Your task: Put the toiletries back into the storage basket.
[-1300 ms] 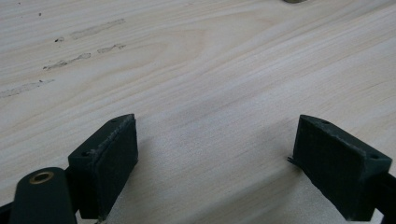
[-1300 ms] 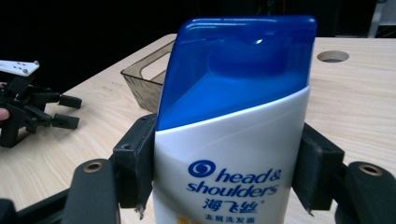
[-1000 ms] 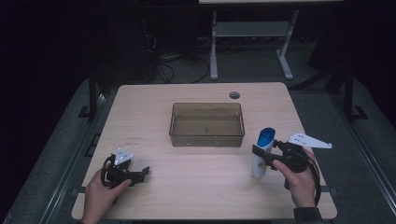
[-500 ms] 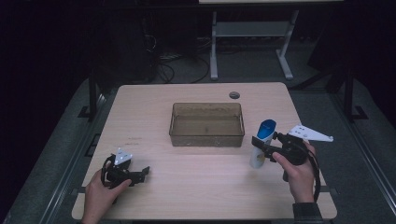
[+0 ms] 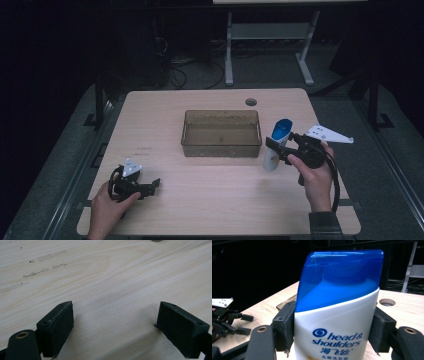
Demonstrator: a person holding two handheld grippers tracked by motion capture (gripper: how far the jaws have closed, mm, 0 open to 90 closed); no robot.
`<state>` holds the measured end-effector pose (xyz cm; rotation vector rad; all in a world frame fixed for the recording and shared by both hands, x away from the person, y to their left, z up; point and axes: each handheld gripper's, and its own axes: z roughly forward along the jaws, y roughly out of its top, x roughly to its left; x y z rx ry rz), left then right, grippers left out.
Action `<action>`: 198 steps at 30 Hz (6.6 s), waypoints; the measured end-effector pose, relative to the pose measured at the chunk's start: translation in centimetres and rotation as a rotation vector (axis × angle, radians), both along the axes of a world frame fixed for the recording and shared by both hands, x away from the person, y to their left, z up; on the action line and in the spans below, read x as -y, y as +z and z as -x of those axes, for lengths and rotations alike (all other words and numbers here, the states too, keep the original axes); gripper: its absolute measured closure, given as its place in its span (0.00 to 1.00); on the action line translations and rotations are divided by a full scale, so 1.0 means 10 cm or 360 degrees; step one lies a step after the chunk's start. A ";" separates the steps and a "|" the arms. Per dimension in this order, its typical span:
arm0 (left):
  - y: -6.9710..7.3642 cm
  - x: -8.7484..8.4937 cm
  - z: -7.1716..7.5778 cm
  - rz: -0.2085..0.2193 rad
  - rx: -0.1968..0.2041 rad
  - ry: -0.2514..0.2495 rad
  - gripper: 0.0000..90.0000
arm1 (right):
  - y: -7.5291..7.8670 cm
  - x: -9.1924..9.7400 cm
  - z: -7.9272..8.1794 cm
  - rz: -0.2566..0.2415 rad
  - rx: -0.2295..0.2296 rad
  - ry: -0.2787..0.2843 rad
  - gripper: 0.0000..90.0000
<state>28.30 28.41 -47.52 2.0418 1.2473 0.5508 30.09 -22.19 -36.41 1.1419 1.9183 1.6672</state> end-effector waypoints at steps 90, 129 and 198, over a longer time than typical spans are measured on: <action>0.00 0.00 0.00 -0.0011 -0.0009 -0.0008 0.14 | -0.05 -0.56 -0.96 0.0215 -0.0086 -0.0018 0.37; 0.01 0.00 0.00 -0.0011 -0.0009 -0.0008 0.14 | -0.30 -0.63 -0.97 0.0422 -0.0295 0.0022 0.37; 0.00 0.00 0.00 -0.0003 0.0000 -0.0004 0.14 | -0.44 -0.16 -0.24 0.0454 -0.0266 -0.0075 0.26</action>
